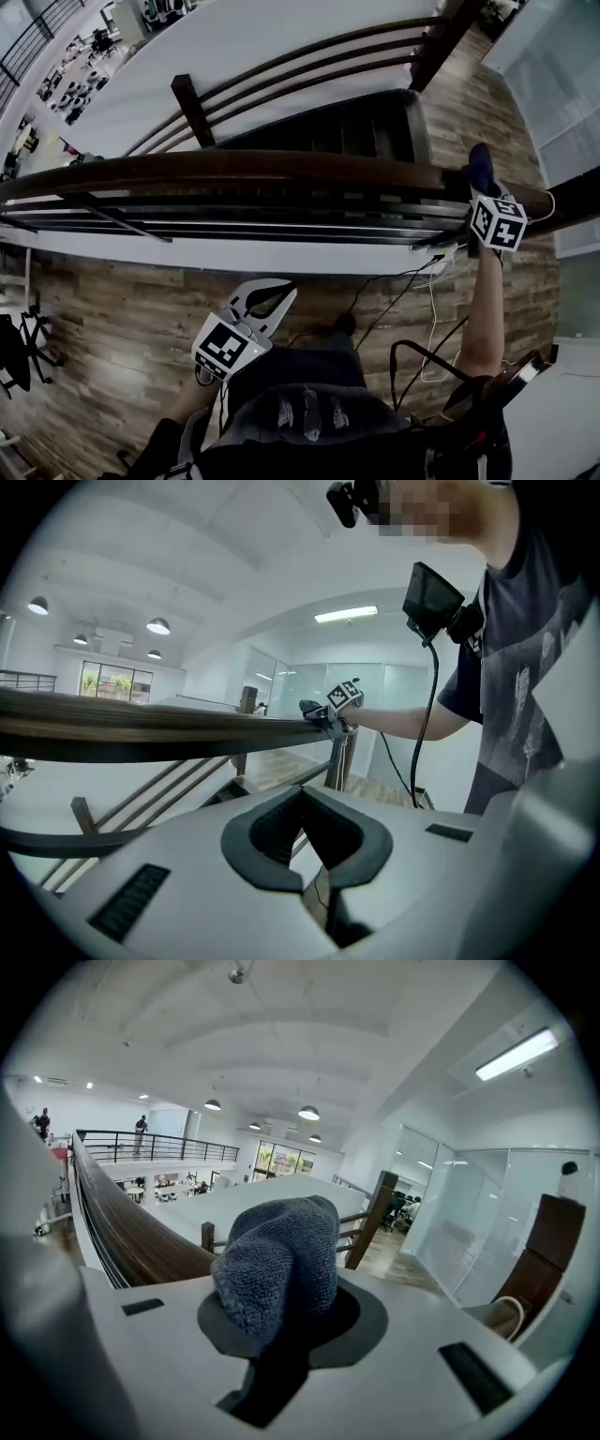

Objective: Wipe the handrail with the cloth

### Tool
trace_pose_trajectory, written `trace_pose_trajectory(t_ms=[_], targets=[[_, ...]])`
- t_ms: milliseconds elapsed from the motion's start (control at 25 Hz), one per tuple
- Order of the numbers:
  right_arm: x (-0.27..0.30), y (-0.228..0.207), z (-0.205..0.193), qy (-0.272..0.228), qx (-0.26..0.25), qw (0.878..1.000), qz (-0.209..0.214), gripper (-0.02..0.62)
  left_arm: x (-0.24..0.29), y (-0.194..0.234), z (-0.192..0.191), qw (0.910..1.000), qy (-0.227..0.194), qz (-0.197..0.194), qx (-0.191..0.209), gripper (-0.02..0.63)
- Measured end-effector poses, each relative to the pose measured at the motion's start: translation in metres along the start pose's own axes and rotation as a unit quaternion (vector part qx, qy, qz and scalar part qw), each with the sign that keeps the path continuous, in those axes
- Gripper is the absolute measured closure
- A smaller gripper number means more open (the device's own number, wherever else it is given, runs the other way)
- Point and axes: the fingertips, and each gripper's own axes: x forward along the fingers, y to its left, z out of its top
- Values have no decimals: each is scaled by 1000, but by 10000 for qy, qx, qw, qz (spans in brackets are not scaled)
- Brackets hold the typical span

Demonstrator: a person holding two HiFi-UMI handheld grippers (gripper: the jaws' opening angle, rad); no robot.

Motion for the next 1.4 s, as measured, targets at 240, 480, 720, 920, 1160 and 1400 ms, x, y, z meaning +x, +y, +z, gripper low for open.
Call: trace_pose_trajectory(t_ms=[240,480,720,920,1160,1400], targets=[[4,207,66,114,-667,9963,523,528,-135,77,-20,9995,218,244,-34,600],[3,400,128,-250,-1505,9779,1429,528,-191,138,-26,9956,201,885,-213,600],[-10,517,165,-250,-1853,9602,2076,528,-252,177,-14,9896,69,1435,-76,600],[-13,600,172,-309,-1703,9578,2293,528,-314,219,-49,9876,128,1563,-55,600],[-15,687,200,-328,-1654,9660,1959,528,-421,271,-72,9919,-377,1179,-290,600],[-4,799,232,-171,-1685,9699,1749,528,-512,314,-108,9956,-204,776,-489,600]])
